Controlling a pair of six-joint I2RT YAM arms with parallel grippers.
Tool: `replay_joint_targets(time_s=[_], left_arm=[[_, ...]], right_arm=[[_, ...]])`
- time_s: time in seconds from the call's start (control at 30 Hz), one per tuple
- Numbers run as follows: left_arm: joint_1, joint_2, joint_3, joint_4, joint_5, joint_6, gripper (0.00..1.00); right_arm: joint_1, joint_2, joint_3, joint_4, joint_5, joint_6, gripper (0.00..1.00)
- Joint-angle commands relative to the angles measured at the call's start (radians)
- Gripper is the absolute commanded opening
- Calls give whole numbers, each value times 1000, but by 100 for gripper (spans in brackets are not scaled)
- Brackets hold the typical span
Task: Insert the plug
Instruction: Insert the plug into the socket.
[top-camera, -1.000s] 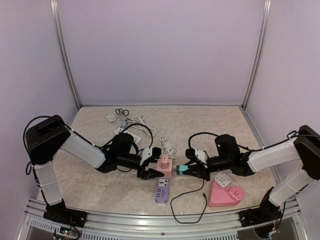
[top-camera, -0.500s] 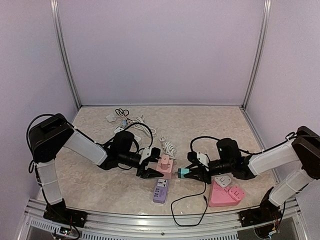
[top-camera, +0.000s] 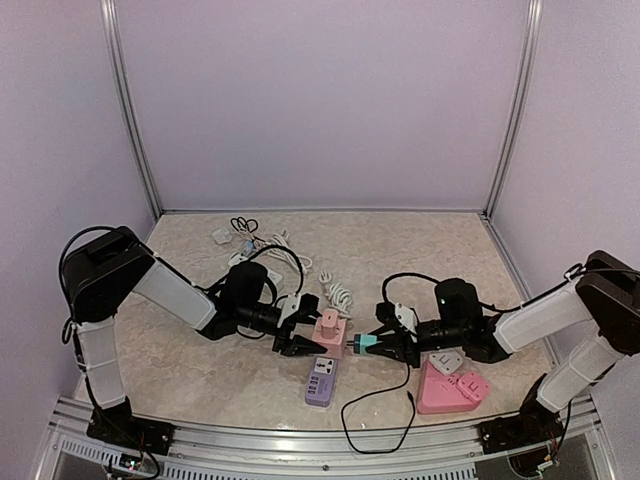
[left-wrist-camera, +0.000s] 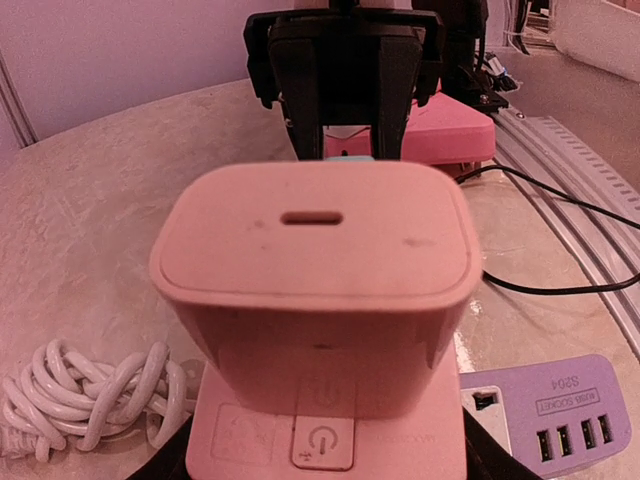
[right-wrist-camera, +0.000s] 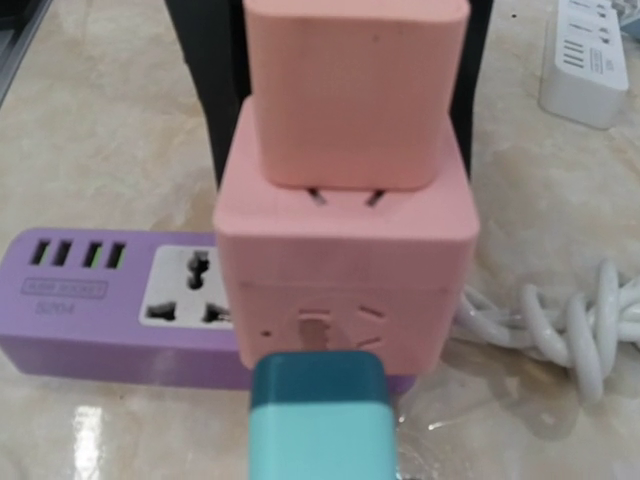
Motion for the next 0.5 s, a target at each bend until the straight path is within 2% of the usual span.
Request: replay_joint_targets(time_s=[0.0,0.27,0.47], left_arm=[[6,46,-4,-71,-19,15,0],[-2,50,-3,-66,-21,18,0],[-3,53,-1,-71,-27,17,0]], right_arm=[[-3,16,18,33,-14,10,0],[-4,45,27,86,-42,41,0],[-3,54,35,63,-37,32,0]])
